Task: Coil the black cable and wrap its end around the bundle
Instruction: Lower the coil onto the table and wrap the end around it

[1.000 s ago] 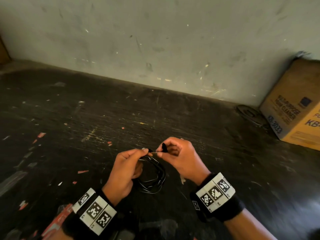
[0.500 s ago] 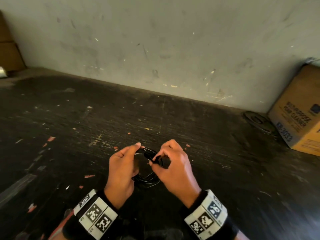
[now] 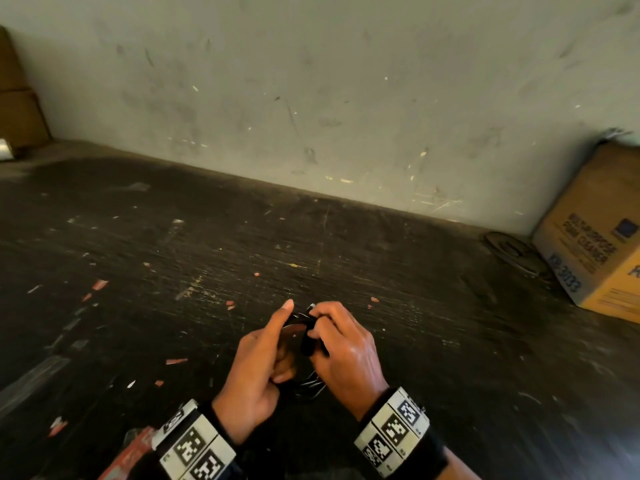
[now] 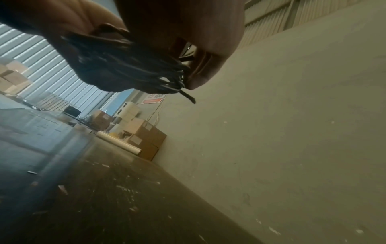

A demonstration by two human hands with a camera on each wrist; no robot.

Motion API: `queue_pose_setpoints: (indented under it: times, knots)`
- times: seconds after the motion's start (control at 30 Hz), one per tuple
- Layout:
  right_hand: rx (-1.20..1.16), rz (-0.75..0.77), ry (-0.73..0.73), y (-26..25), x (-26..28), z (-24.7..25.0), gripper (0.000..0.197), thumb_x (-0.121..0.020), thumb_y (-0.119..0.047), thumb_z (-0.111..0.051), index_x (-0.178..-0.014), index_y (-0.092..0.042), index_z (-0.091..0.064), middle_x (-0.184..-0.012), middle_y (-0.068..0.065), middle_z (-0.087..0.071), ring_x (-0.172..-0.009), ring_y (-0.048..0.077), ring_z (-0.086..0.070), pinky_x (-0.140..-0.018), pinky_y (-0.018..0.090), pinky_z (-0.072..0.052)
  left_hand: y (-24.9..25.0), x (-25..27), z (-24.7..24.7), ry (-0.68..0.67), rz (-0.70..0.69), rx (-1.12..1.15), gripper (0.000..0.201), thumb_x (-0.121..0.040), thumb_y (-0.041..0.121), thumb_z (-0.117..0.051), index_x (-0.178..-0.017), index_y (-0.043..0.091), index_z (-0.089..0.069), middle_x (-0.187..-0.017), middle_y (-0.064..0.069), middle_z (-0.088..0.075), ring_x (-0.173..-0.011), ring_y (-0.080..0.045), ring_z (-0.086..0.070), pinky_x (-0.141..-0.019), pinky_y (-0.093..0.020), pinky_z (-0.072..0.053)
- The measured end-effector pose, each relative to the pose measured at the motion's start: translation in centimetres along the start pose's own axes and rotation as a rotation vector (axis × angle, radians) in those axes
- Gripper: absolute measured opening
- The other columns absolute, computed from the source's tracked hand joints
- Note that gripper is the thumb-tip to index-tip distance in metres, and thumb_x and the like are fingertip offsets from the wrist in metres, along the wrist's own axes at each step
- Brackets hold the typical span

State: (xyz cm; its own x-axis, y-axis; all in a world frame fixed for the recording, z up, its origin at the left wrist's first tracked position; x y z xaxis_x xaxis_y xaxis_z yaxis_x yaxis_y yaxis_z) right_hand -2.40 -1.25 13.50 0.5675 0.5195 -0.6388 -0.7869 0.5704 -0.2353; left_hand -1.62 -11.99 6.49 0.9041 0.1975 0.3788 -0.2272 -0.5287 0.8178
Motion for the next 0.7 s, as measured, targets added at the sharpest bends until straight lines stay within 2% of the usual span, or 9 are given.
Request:
queue_pose_setpoints:
  times: [0.1,0.17,0.23,0.37,0.5,0.63,0.7]
  knots:
    - [-0.023,-0.026,-0.026,0.5,0.1,0.1,0.006,-0.08,-0.007,-0.064,-0.084,-0.01,-0.062,-0.104,0.005,-0.063,-0.085,0.011,-0.063,-0.068,0.025,-0.057,0.0,0.0,-0.7,-0.075,-0.004,-0.001,0.027,-0.069,0.034,-0.073,-0.071,0.008,-0.062,-0.042,0.004,-0.036,-0.032,-0.007,-0.032,-0.033,-0.019,-0.022]
    - [-0.07,-0.06,-0.054,0.8,0.1,0.2,0.008,-0.082,-0.012,-0.061,-0.088,-0.011,-0.065,-0.107,0.003,-0.064,-0.09,0.01,-0.064,-0.073,0.026,-0.058,-0.1,-0.3,-0.9,-0.078,0.007,0.041,0.03,-0.074,0.029,-0.071,-0.085,0.002,-0.063,-0.037,0.005,-0.034,-0.029,-0.006,-0.03,-0.03,-0.018,-0.021]
    - [-0.179,-0.101,-0.078,1.3,0.0,0.4,0.011,-0.084,-0.015,-0.062,-0.092,-0.012,-0.069,-0.11,0.0,-0.064,-0.094,0.007,-0.064,-0.079,0.023,-0.056,-0.1,-0.6,-0.9,-0.066,0.016,0.082,0.027,-0.081,0.024,-0.066,-0.092,0.0,-0.062,-0.033,0.007,-0.032,-0.026,-0.005,-0.028,-0.029,-0.017,-0.019]
    - [-0.38,-0.27,-0.06,2.5,0.2,1.2,0.015,-0.085,-0.016,-0.068,-0.1,-0.016,-0.073,-0.109,-0.012,-0.066,-0.102,-0.004,-0.062,-0.088,0.009,-0.047,-0.1,-1.0,-0.9,-0.067,0.015,0.083,0.022,-0.081,0.023,-0.066,-0.08,0.002,-0.062,-0.033,0.006,-0.033,-0.026,-0.005,-0.028,-0.031,-0.017,-0.018]
    - [-0.588,-0.503,0.032,4.5,0.7,1.4,0.012,-0.083,-0.013,-0.071,-0.093,-0.018,-0.075,-0.098,-0.009,-0.072,-0.096,0.002,-0.067,-0.086,0.018,-0.053,-0.4,-0.9,-1.0,-0.114,0.014,0.069,0.02,-0.076,0.024,-0.069,-0.071,0.007,-0.059,-0.037,0.004,-0.034,-0.028,-0.006,-0.03,-0.031,-0.018,-0.02]
    - [-0.712,-0.597,0.005,5.1,1.1,1.2,0.009,-0.083,-0.01,-0.07,-0.089,-0.015,-0.074,-0.109,-0.008,-0.068,-0.102,0.002,-0.065,-0.089,0.022,-0.054,-0.4,-0.7,-1.2,-0.163,-0.007,0.06,0.022,-0.069,0.026,-0.068,-0.063,0.012,-0.053,-0.039,0.003,-0.028,-0.029,-0.007,-0.026,-0.034,-0.02,-0.016]
    - [-0.816,-0.61,-0.009,5.0,1.0,1.2,0.009,-0.083,-0.006,-0.069,-0.09,-0.009,-0.074,-0.102,-0.002,-0.073,-0.096,0.005,-0.069,-0.083,0.019,-0.055,-0.3,-0.5,-1.3,-0.187,-0.01,0.05,0.021,-0.07,0.025,-0.067,-0.063,0.012,-0.052,-0.039,0.003,-0.027,-0.03,-0.007,-0.025,-0.035,-0.02,-0.016]
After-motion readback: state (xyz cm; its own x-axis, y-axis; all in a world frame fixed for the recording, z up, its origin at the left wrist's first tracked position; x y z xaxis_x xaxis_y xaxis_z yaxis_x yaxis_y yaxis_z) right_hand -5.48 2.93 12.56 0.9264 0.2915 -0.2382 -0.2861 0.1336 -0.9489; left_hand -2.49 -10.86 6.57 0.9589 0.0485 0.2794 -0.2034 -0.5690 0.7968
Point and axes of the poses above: each hand's wrist, its own x-axis away from the middle knuckle, its own z-axis out of the back of the hand, y = z × x, the point moved 7 cm from there along -x, towards the middle knuckle
